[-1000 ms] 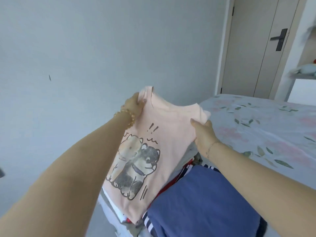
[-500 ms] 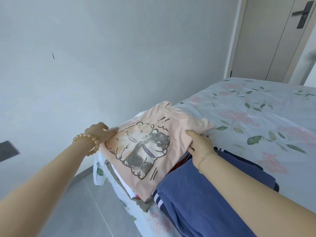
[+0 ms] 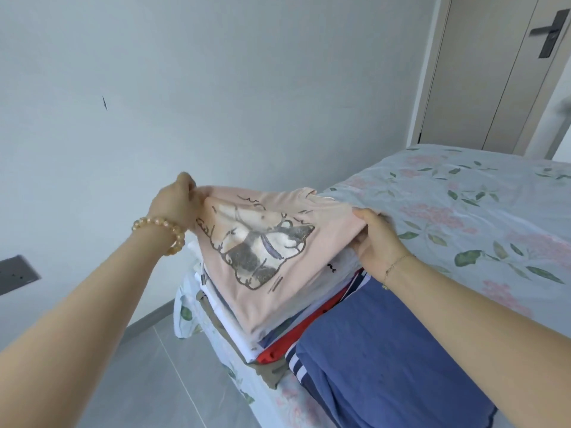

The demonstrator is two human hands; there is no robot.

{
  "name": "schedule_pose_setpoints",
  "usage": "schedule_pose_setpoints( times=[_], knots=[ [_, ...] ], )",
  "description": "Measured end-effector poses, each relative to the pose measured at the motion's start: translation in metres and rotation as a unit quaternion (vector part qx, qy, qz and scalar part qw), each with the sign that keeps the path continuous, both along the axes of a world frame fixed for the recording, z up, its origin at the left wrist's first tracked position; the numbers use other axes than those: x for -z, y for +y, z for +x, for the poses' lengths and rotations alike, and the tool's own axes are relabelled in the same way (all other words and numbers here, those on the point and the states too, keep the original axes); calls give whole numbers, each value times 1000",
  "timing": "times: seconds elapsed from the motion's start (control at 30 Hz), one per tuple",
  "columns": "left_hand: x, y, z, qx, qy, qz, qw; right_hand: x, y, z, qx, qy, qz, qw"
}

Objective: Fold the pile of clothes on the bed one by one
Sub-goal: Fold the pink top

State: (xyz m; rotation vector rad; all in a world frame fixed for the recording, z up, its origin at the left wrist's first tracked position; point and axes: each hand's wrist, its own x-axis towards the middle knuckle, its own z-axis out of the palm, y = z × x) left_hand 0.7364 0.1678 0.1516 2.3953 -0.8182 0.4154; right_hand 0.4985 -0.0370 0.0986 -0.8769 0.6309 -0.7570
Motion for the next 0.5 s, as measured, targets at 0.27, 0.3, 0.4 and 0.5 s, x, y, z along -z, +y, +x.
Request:
schedule_pose_setpoints(
  times=[0.27, 0.3, 0.4, 0.5],
  knots=[
    [56, -15, 12, -30, 84, 203, 975, 20, -10, 2, -1, -14, 57, 998],
    [63, -19, -3, 10, 57, 168, 984, 26, -17, 5, 2, 5, 50, 999],
    [70, -33, -46, 129, 27, 125, 983, 34, -32, 17, 23, 86, -6, 996],
    [78, -47, -67, 163, 41, 156, 973, 9, -47, 25, 57, 64, -88, 992]
  ],
)
